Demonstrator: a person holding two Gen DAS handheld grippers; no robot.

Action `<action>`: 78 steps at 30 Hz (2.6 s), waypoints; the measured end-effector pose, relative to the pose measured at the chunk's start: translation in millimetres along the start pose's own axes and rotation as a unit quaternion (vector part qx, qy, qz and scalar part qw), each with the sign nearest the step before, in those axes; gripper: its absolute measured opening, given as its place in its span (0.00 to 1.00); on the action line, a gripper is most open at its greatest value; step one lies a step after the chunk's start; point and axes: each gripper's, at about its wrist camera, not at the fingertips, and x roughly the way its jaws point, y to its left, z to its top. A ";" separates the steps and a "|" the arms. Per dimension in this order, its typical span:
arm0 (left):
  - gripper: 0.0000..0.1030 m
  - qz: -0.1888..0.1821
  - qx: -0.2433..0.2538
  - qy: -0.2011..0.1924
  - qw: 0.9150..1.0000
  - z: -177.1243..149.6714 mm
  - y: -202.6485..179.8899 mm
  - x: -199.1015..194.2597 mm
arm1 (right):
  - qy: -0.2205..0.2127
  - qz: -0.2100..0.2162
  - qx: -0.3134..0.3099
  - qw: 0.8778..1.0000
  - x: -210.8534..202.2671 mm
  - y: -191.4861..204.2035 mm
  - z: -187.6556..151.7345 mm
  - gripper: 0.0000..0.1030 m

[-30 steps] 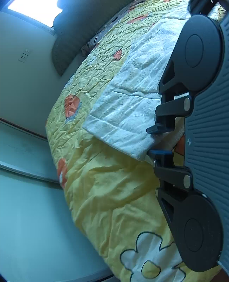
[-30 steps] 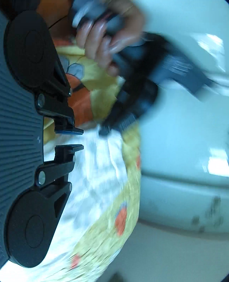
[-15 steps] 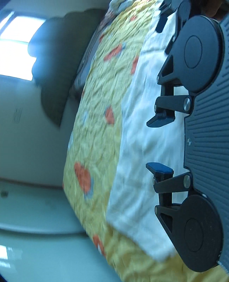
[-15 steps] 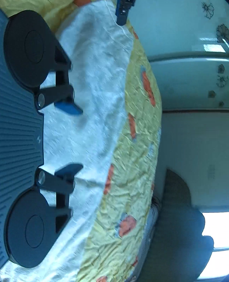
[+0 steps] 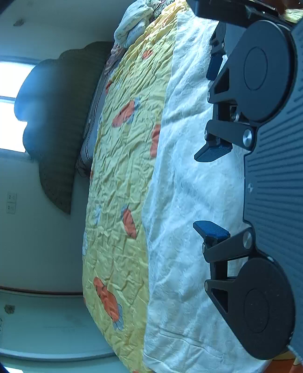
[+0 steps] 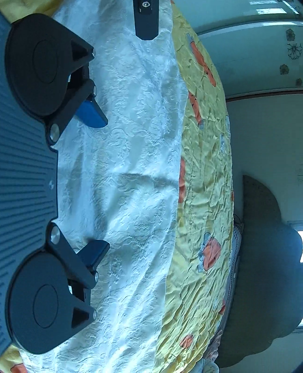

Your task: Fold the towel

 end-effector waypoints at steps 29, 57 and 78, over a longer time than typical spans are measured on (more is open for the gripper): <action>0.59 0.020 -0.034 0.005 0.999 3.9 20.6 1.3 | 0.000 0.002 0.003 1.000 0.6 -1.2 0.7 1.00; 0.68 0.027 0.008 -0.018 0.999 9.9 3.2 -26.5 | 0.016 0.022 -0.003 1.000 1.3 -7.9 7.0 1.00; 0.68 -0.001 0.051 0.021 0.998 0.3 -25.7 -0.6 | -0.122 0.028 0.485 0.865 -119.0 -289.9 -86.9 1.00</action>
